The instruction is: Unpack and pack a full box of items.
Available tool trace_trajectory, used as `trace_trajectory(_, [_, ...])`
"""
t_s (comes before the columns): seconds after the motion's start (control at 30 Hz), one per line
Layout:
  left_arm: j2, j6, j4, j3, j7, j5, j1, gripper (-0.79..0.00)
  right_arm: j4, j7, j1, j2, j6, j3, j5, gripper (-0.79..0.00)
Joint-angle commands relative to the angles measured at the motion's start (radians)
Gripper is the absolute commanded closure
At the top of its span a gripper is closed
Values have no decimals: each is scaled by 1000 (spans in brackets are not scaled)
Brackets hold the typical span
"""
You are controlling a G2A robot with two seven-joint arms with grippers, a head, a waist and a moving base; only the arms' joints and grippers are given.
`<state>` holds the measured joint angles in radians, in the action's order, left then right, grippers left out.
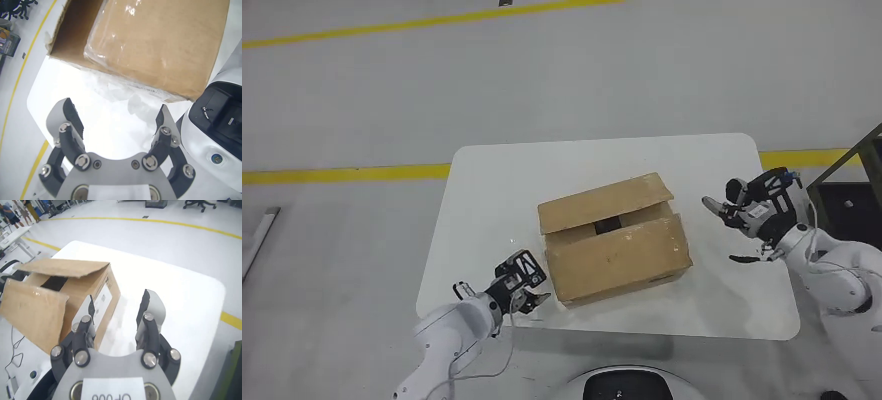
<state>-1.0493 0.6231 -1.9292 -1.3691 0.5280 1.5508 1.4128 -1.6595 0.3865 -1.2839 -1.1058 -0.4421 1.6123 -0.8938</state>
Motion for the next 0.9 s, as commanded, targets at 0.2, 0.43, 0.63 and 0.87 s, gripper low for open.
trace_trajectory(0.2, [5, -68, -33, -60, 2, -9, 63, -785, 6, -30, 193, -10, 18, -108, -28, 0])
trace_trajectory(0.43, [2, -133, -26, -59, 4, -1, 67, -785, 108, -62, 394, -55, 50, -399, -104, 0])
trace_trajectory(0.63, [-4, -164, 3, -17, -5, 49, 28, -785, 222, -83, 462, -99, 55, -600, -139, 0])
trace_trajectory(0.87, [-4, -162, 7, -7, -8, 60, 19, -785, 336, -87, 483, -127, 65, -694, -166, 0])
